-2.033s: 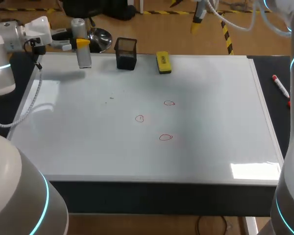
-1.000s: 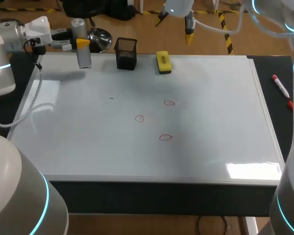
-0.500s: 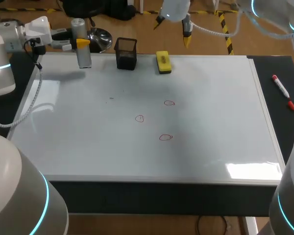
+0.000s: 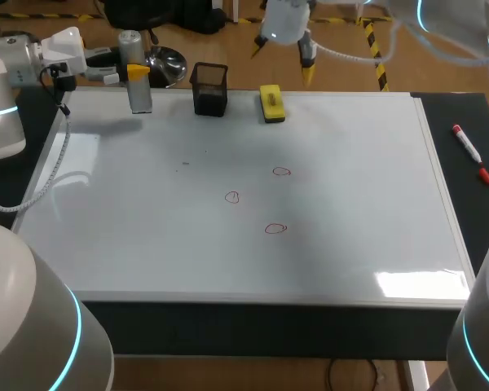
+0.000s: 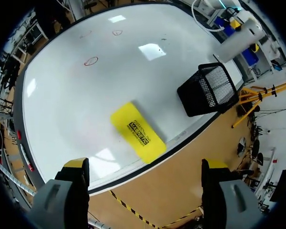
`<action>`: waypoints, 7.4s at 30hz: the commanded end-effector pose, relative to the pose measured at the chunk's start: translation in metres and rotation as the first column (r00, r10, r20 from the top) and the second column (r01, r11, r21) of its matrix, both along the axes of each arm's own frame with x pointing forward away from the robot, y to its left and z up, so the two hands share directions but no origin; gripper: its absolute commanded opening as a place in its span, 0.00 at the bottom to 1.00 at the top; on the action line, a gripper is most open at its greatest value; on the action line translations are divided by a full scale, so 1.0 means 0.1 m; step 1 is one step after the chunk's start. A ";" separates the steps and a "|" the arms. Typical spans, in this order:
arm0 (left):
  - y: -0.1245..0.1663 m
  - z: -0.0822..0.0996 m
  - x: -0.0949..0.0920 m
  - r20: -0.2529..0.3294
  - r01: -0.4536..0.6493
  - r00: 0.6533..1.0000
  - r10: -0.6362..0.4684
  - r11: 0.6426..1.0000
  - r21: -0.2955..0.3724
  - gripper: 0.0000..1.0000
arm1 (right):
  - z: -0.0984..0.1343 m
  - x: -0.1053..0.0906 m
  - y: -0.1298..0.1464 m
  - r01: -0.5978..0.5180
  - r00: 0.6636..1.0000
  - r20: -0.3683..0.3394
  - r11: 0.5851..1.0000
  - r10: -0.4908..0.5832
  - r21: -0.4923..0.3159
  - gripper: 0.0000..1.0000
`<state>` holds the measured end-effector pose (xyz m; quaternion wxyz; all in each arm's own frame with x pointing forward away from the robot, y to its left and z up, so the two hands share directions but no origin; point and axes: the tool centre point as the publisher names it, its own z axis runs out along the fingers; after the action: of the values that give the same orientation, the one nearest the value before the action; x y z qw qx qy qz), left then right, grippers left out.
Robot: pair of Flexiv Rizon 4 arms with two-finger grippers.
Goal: Pick up the inspection probe, press it on each red-marked spot on the whiteboard one by one, put down the probe, pick up the eraser, and wipe off all the red marks.
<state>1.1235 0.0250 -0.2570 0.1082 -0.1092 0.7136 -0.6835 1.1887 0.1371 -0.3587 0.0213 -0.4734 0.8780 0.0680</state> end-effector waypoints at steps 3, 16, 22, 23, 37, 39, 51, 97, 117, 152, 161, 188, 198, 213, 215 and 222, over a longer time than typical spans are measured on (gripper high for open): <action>-0.01 0.01 -0.01 0.002 -0.003 1.000 0.003 1.000 0.000 0.00 | -0.18 -0.04 0.12 -0.020 1.000 0.010 0.999 0.020 -0.037 1.00; -0.01 0.01 -0.01 0.002 -0.003 1.000 0.003 1.000 0.000 0.00 | -0.53 -0.18 0.25 -0.170 0.985 0.007 0.985 0.170 -0.006 1.00; -0.01 0.01 -0.01 0.002 -0.003 1.000 0.003 1.000 0.000 0.00 | -0.68 -0.23 0.27 -0.272 0.962 -0.017 0.962 0.272 -0.034 1.00; -0.01 0.01 -0.01 0.002 -0.003 1.000 0.003 1.000 0.000 0.00 | -0.70 -0.24 0.27 -0.292 0.956 -0.025 0.955 0.291 -0.042 1.00; -0.01 0.01 -0.01 0.002 -0.003 1.000 0.003 1.000 0.000 0.00 | -0.68 -0.30 0.17 -0.427 0.904 -0.009 0.900 0.428 -0.084 1.00; -0.01 0.01 -0.01 0.002 -0.003 1.000 0.003 1.000 0.000 0.00 | -0.68 -0.31 0.16 -0.442 0.896 0.006 0.894 0.443 -0.078 1.00; -0.01 0.01 -0.01 0.002 -0.003 1.000 0.003 1.000 0.000 0.00 | -0.76 -0.39 0.16 -0.500 0.864 0.042 0.865 0.502 -0.042 1.00; -0.01 0.01 -0.01 0.002 -0.003 1.000 0.003 1.000 0.000 0.00 | -0.93 -0.34 0.21 -0.586 0.810 -0.086 0.807 0.580 -0.074 0.00; -0.01 0.01 -0.01 0.002 -0.003 1.000 0.003 1.000 0.000 0.00 | -0.73 -0.31 0.10 -0.520 0.854 -0.037 0.851 0.518 -0.078 0.00; -0.01 0.01 -0.01 0.002 -0.003 1.000 0.003 1.000 0.000 0.00 | -0.13 -1.00 -0.70 -0.184 0.982 -0.061 0.982 0.181 -0.047 0.00; -0.01 0.01 -0.01 0.002 -0.003 1.000 0.003 1.000 0.000 0.00 | -0.18 -1.26 -0.86 -0.114 0.992 -0.057 0.993 0.112 -0.028 0.00; -0.01 0.01 -0.01 0.002 -0.003 1.000 0.003 1.000 0.000 0.00 | -0.37 -1.66 -1.47 0.031 0.995 -0.091 0.997 -0.037 -0.069 0.00; -0.01 0.01 -0.01 0.002 -0.003 1.000 0.003 1.000 0.000 0.00 | -0.35 -1.65 -1.70 0.064 0.992 -0.102 0.994 -0.073 -0.088 0.00; -0.01 0.01 -0.01 0.002 -0.003 1.000 0.003 1.000 0.000 0.00 | -0.43 -1.59 -1.98 0.109 0.985 -0.124 0.991 -0.118 -0.077 0.00; -0.01 0.01 -0.01 0.002 -0.003 1.000 0.003 1.000 0.000 0.00 | -0.44 -1.58 -1.98 0.109 0.985 -0.127 0.991 -0.118 -0.072 0.00; -0.01 0.01 -0.01 0.002 -0.003 1.000 0.003 1.000 0.000 0.00 | -0.38 -1.54 -1.99 0.108 0.986 -0.121 0.991 -0.118 -0.085 0.00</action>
<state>1.1235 0.0250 -0.2570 0.1082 -0.1092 0.7136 -0.6835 1.0329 -0.0625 -0.4021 -0.0438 -0.4167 0.9055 0.0672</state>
